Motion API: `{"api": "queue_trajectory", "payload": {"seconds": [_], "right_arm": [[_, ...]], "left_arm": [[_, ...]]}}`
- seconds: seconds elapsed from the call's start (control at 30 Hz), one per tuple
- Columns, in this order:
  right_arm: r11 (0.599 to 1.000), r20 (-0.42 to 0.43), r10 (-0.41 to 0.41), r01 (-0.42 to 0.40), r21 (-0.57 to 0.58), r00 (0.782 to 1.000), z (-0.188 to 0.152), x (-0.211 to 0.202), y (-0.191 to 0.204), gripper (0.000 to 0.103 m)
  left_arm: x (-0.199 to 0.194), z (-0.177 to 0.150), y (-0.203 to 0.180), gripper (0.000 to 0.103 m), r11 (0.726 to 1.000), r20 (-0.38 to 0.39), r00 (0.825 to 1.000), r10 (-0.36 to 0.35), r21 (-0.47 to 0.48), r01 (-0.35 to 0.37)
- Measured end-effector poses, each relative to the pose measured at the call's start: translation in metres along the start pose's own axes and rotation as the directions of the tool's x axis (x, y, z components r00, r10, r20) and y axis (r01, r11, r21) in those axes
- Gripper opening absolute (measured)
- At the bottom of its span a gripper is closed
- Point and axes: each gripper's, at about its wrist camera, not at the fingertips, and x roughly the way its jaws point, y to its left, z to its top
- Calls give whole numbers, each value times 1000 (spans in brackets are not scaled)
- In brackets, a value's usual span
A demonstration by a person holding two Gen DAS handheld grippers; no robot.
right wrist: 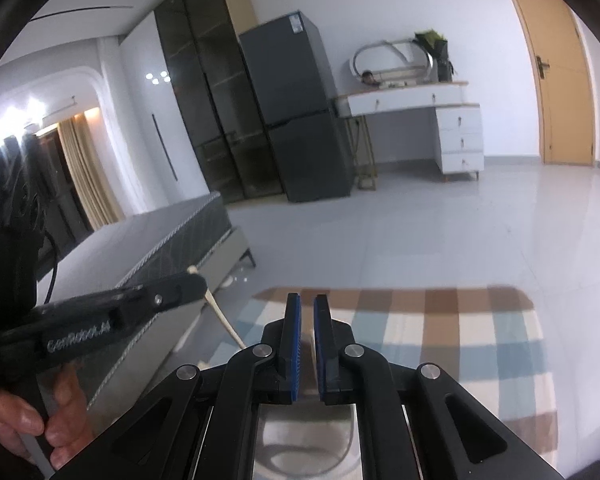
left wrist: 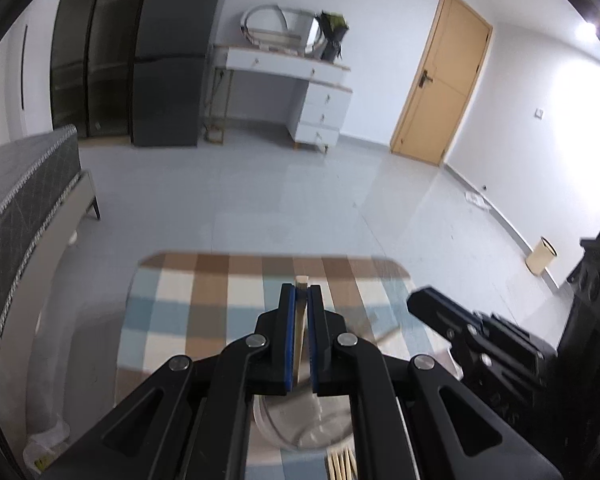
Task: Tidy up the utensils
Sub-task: 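Lift both chopsticks and lower them into the holder compartments, then open both grippers and pull back from the holder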
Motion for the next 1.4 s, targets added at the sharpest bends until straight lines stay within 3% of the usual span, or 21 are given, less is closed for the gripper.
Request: {"api": "queue_trajectory", "payload": {"seconds": [0.2,0.3,0.37,0.4,0.43,0.6,0.7,0.77,0.83,1.0,1.13,1.4], "right_arm": [[999,-51,5,-3,36,999,-18,-8,-6,7],[998,-47,-14,17,54,999,-28,-24,-9,17],[997,-49,-17,21,75,999,-36,-36,-11,29],[997,-50,-11,15,79,999,-39,-40,-10,29],[997,-49,-10,13,76,999,-43,-48,-9,29],[999,-8,-27,27,43,1000,-60,-79,0,46],[998,5,-43,43,39,999,-72,-92,4,60],[998,-1,-55,55,41,998,-79,-99,6,70],[997,5,-70,70,34,998,-86,-106,8,70],[993,15,-118,117,25,993,-105,-118,13,72],[985,27,-170,168,43,985,-118,-125,10,85],[974,-38,-225,226,35,974,-140,-122,3,86]], "left_arm": [[-4,-10,1,2,999,-105,994,-30,-20,28],[-11,-15,2,16,999,-129,992,-4,-47,-2],[-20,-22,2,31,998,-123,992,11,-67,-19],[-24,-26,1,43,997,-119,992,36,-61,-44],[-29,-31,1,47,997,-111,993,52,-55,-58],[-54,-50,-5,56,997,-66,997,43,-54,-47],[-67,-61,-10,67,995,-18,997,73,-60,-74],[-74,-68,-13,68,993,11,994,107,-58,-106],[-79,-74,-16,76,991,35,991,130,-49,-128],[-88,-88,-25,83,987,85,984,160,-20,-159],[-87,-99,-26,84,985,103,979,175,-10,-175],[-71,-117,-26,84,983,81,979,185,2,-186]]}}
